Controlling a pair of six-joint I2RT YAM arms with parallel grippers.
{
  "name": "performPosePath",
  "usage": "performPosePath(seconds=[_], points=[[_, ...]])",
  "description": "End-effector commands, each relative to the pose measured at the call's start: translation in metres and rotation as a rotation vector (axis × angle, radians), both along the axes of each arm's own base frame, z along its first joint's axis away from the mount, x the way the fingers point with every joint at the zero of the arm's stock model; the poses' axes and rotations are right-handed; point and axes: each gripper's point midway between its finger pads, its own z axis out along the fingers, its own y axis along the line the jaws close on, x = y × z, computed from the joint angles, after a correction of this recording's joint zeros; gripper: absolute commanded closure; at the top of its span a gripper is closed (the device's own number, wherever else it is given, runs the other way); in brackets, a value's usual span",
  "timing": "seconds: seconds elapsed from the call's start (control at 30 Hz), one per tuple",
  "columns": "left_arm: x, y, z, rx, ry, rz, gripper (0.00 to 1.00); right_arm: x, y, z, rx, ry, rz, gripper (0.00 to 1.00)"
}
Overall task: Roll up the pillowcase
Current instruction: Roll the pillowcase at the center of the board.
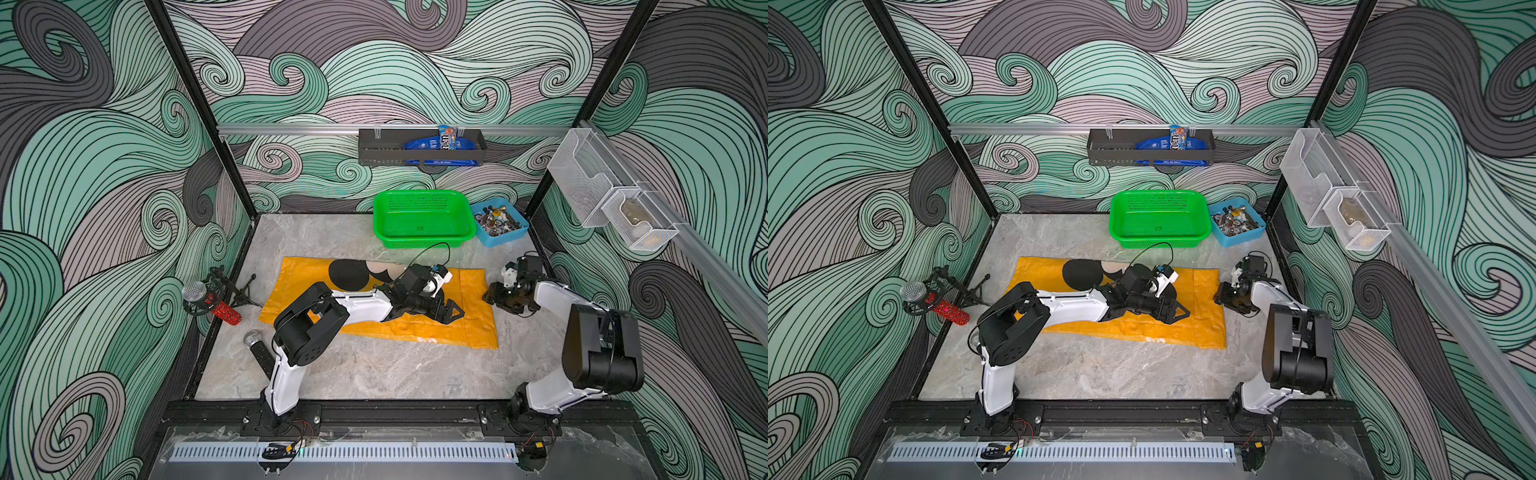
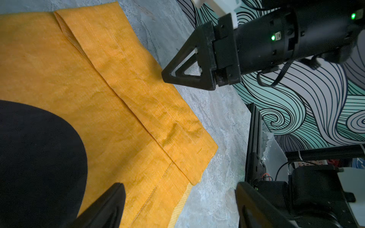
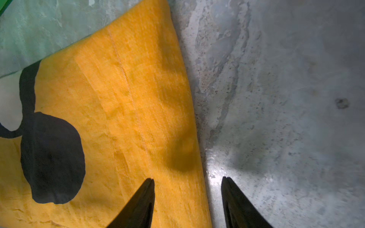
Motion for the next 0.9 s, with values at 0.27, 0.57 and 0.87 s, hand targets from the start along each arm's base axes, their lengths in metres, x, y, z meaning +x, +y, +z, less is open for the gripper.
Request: performPosePath(seconds=[0.27,0.57,0.87], points=[[0.002,0.002,0.005,0.007,-0.012,-0.018,0.1,-0.003,0.005,-0.016,0.029,0.019,0.027,0.62],[0.002,0.005,0.007,0.015,-0.007,-0.017,0.1,-0.003,-0.009,0.003,-0.058,-0.022,-0.01,0.94],[-0.003,0.011,-0.001,0.034,0.01,-0.021,0.1,-0.015,-0.06,0.017,-0.259,0.007,-0.195,0.94]])
